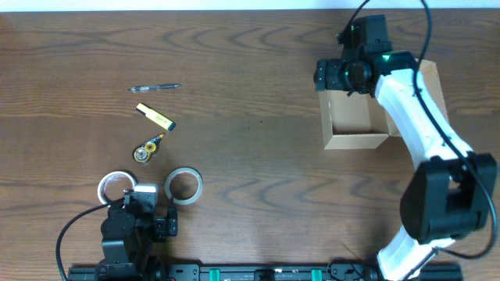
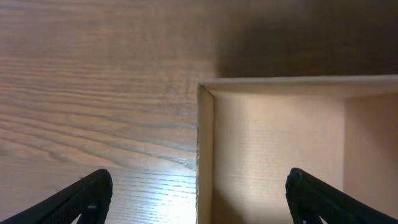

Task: Pack container
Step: 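Hook the right gripper on the box lid edge and pull it open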

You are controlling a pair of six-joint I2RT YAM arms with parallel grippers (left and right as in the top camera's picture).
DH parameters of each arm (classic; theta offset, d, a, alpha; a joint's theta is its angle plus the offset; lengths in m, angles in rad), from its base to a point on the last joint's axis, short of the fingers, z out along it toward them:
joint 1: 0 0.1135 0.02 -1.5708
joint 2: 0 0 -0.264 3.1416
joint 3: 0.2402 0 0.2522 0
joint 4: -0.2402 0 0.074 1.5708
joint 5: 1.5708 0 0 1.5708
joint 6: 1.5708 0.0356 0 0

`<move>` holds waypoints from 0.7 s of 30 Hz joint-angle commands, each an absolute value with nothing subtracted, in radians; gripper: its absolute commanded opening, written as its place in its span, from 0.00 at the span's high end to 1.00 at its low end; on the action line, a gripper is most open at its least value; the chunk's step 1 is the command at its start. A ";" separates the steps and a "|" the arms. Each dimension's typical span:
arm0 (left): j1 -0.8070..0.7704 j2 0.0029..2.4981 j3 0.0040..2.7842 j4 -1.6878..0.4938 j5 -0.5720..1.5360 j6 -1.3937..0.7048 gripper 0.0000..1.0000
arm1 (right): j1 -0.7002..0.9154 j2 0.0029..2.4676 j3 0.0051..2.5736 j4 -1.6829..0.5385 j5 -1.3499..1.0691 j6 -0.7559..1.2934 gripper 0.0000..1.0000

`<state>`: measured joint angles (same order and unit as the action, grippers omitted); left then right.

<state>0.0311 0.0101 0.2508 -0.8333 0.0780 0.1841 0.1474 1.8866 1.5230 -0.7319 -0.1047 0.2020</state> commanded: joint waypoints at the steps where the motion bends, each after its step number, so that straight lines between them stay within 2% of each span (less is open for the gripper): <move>1: 0.032 0.004 0.233 -0.886 0.071 0.187 0.05 | 0.157 1.946 1.542 -0.729 -0.109 0.210 0.15; 5: 0.032 0.004 0.233 -0.886 0.071 0.187 0.05 | 0.175 2.019 1.542 -0.738 -0.113 0.213 0.18; 7: 0.032 0.004 0.233 -0.886 0.071 0.187 0.05 | 0.184 2.038 1.542 -0.737 -0.113 0.213 0.25; 9: 0.032 0.004 0.233 -0.886 0.071 0.187 0.05 | 0.194 2.046 1.542 -0.736 -0.113 0.213 0.51; 11: 0.032 0.004 0.233 -0.886 0.071 0.187 0.04 | 0.200 2.046 1.542 -0.731 -0.112 0.213 0.71; 14: 0.032 0.004 0.233 -0.886 0.071 0.187 0.05 | 0.200 2.045 1.542 -0.721 -0.112 0.213 0.97; 18: 0.032 0.004 0.233 -0.886 0.071 0.187 0.05 | 0.201 2.040 1.543 -0.721 -0.112 0.199 0.99; 21: 0.032 0.004 0.233 -0.886 0.071 0.187 0.05 | 0.215 2.028 1.555 -0.724 -0.113 0.108 0.99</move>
